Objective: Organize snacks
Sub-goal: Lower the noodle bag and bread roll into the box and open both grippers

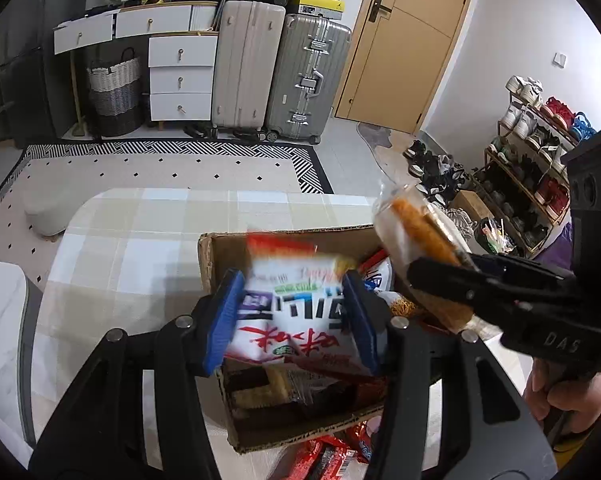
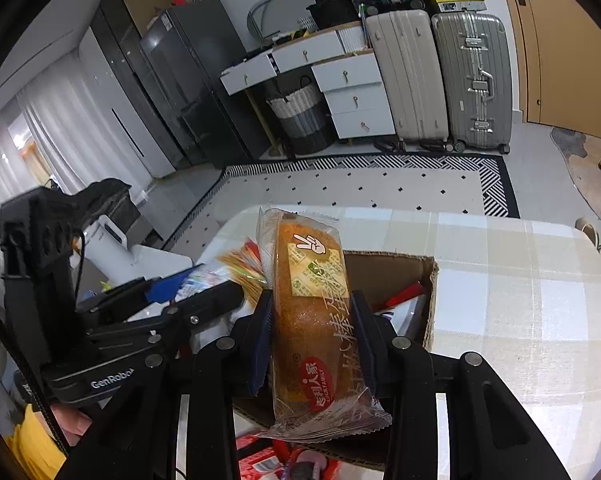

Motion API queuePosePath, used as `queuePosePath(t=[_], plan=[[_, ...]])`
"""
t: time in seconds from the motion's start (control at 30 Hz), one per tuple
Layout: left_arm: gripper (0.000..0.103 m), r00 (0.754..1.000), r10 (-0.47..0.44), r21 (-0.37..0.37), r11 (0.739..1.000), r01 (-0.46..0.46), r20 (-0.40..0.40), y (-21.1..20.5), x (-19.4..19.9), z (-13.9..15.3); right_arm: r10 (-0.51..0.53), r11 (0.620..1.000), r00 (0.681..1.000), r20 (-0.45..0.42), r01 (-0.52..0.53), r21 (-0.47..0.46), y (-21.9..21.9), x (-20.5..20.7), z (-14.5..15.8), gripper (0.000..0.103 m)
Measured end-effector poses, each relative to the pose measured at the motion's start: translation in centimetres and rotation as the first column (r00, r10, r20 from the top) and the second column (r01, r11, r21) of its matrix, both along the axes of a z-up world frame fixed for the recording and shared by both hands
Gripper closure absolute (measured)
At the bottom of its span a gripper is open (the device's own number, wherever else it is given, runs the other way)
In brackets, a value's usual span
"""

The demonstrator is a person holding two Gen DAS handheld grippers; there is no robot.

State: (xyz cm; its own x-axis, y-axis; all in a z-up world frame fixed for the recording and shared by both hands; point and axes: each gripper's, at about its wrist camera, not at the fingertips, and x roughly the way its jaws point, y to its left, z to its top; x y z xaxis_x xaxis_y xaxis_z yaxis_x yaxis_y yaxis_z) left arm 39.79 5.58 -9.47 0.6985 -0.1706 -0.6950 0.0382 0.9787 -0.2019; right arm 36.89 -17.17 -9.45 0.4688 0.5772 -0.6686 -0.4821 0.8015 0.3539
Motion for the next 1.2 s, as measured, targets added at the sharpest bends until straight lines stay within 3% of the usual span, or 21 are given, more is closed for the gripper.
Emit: queuePosePath(t=[0.3,0.6,0.67,0.7,1.1,1.2], plan=[[0.055,1.0,0.01,0.0,1.0,-0.01,0.019,1.1,0.5,-0.2,0.006,1.0,1.0,-0.023,-0.006,-0.017,0.2,0.7,-1.8,0.066],[0.054,0.999,0.024,0.008,1.0,-0.024,0.024,1.5,-2.5,0.4,-0.029,0.999,0.999,-0.017,0.029,-0.044,0.4,0.7,-2.0,0.065],[0.054,0.999,0.024,0.012,1.0,-0.025,0.026,1.5,-3.1,0.6,-0.045,0.998,0.999,-0.021,0.044,-0.04,0.0,0.7,-1.8,0.056],[0.054,0.999,0.023,0.012,1.0,-0.024,0.027,1.4,-3.6,0.9,-0.048,0.999,0.999,-0.022,0.048,-0.023,-0.3,0.6,-1.6,0.052],[0.046,0.995,0.002,0.054,0.998,-0.007,0.096,-1.0,-11.1,4.4,-0.058,0.998,0.995,0.087,0.056,0.029,-2.3,-4.2,3.5,0.051],[0.033,0.991,0.01,0.062,0.998,-0.018,0.13,-1.9,-13.5,6.0,-0.045,0.999,0.992,0.12,0.042,0.031,-2.3,-6.5,4.8,0.048]])
